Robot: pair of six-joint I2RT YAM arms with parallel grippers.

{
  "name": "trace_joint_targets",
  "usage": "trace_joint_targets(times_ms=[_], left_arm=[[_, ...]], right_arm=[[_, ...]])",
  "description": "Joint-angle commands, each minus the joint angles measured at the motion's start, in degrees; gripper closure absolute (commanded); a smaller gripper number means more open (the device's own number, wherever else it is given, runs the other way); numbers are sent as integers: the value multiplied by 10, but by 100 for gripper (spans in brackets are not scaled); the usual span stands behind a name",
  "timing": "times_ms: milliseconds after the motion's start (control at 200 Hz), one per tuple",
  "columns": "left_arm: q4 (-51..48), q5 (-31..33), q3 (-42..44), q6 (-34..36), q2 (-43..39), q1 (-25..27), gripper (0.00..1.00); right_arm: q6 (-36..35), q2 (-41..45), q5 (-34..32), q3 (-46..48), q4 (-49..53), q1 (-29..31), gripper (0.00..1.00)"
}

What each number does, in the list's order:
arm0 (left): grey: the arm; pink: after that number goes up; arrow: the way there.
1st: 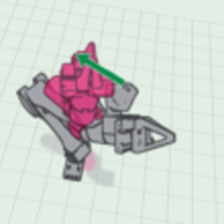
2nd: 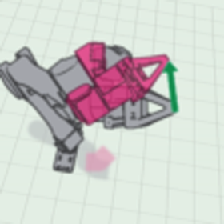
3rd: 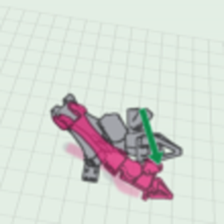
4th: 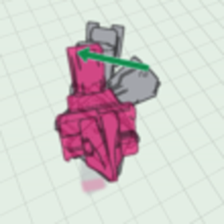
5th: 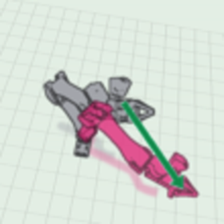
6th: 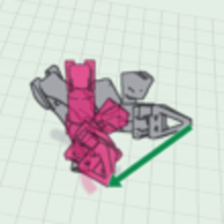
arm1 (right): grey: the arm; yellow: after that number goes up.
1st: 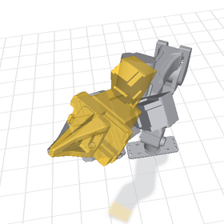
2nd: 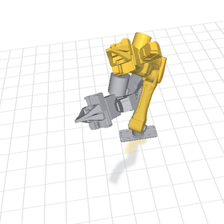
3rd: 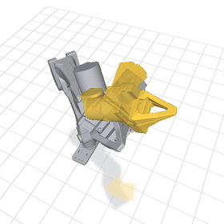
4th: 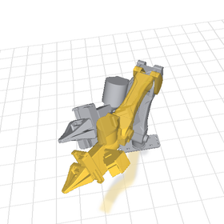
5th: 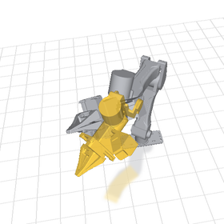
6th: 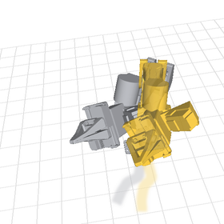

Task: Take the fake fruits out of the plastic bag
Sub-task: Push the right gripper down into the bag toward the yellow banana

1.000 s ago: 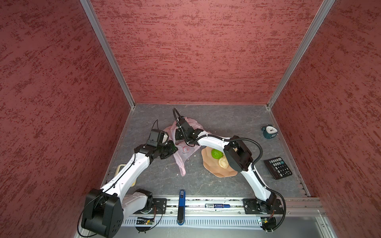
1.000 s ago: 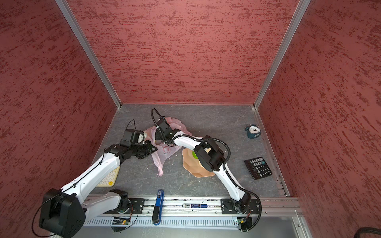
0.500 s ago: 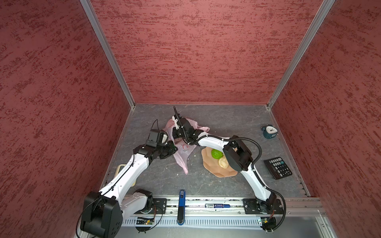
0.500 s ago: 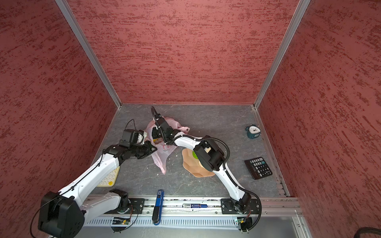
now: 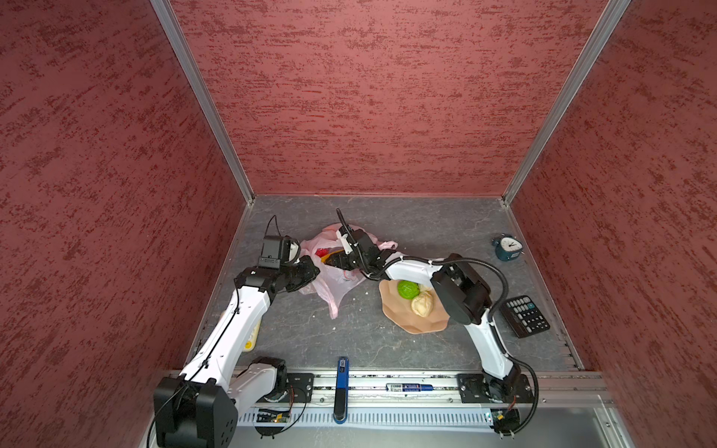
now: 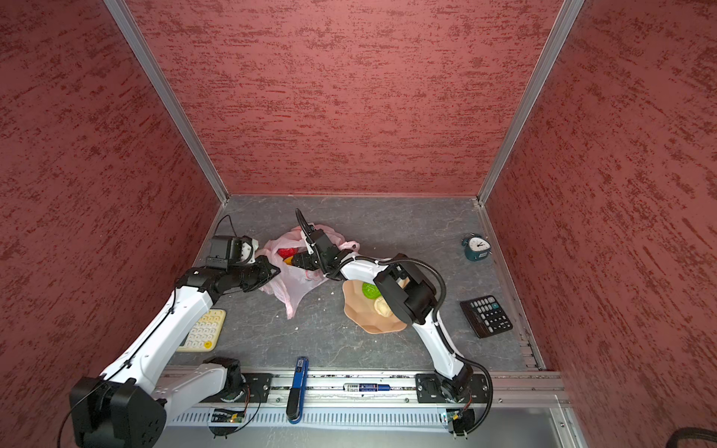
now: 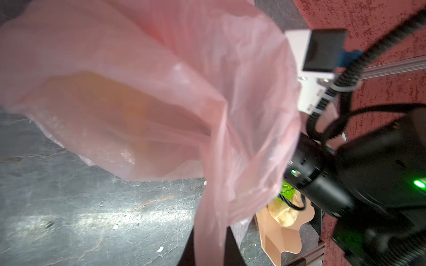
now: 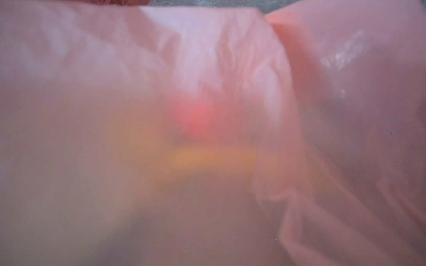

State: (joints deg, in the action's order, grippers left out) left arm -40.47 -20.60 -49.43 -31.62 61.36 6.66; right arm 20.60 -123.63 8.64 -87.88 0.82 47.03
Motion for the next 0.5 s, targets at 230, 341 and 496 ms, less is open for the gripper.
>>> trace_joint_targets(times_ms=[230,341,496], left_arm=[[-50,10,-23,25,-13,-19,88],[-47,6,-23,27,-20,-20,87],[-56,3,-29,32,-29,-22,88]], right_arm=[[-110,188,-25,35,135,4,14],[-137,210,-45,26,181,14,14],[-188,231,-113,17,210,25,13]])
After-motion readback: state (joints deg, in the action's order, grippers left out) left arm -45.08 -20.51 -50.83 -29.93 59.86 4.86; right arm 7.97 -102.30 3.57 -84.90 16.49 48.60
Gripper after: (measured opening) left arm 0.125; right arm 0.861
